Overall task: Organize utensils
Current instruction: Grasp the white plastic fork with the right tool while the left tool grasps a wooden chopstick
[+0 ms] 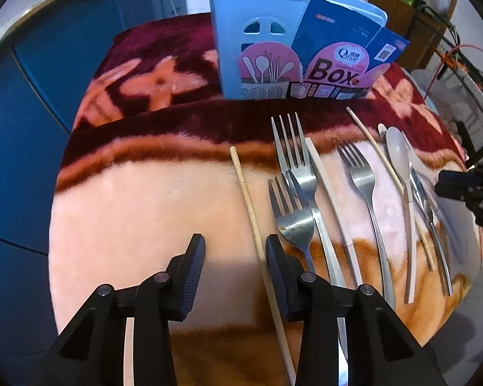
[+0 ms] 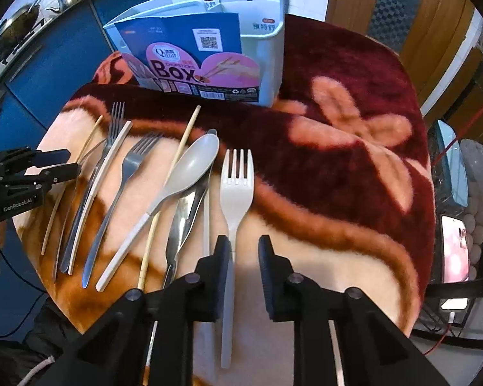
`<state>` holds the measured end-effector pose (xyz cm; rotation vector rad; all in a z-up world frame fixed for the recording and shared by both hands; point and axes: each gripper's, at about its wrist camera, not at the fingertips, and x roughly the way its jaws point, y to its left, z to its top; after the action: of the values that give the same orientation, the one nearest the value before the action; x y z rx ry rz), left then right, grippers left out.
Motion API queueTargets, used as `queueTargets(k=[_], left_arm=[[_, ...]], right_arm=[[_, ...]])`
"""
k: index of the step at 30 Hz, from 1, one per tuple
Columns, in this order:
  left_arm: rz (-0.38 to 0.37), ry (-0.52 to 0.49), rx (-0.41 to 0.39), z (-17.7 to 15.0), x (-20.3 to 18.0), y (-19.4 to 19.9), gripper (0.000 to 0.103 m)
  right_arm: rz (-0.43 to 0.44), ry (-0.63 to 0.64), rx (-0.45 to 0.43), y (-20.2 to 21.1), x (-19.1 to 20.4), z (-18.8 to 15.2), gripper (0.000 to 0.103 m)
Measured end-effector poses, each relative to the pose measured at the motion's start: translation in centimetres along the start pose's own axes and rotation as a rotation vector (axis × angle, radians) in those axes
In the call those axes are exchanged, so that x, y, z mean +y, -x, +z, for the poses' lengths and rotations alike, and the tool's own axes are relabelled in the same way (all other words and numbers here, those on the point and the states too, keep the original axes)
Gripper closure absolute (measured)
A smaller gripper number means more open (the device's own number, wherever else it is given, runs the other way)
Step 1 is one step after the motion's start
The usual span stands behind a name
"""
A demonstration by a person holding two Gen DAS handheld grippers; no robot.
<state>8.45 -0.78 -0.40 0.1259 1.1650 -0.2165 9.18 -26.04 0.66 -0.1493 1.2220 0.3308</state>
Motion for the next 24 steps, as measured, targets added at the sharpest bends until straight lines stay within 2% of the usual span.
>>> queueTargets(k=[10, 13, 15, 17, 22, 24], left_arm=[[-0.004, 0.002, 0.064, 0.7, -0.3, -0.2, 0.065], [-0.039, 0.021, 0.076, 1.2, -0.3, -0.1, 0.078], [-0.058, 0.025, 0.08, 1.5, -0.4, -0.1, 0.09], [-0.073, 0.027, 0.081, 1.6, -0.4, -0.1, 0.097], [-0.087, 0.046, 0.054, 1.5, -0.2, 0.4, 0.099], [-0.084, 0.057, 0.013, 1.4, 0.3, 1.2, 0.099]], right_arm=[[-0.018, 0.041, 0.057, -1.0, 1.4, 1.2, 0.085], [-0.028, 0.043, 0.08, -1.8, 1.6, 1.8, 0.085], [-0.031, 0.043, 0.086, -2.2, 1.7, 2.1, 0.088], [-0.026, 0.037, 0.083, -2.3, 1.6, 2.1, 0.091], [-0.01, 0.014, 0.042, -1.6, 1.3, 1.4, 0.092], [0.002, 0.001, 0.008, -0.8, 1.1, 0.9, 0.092]])
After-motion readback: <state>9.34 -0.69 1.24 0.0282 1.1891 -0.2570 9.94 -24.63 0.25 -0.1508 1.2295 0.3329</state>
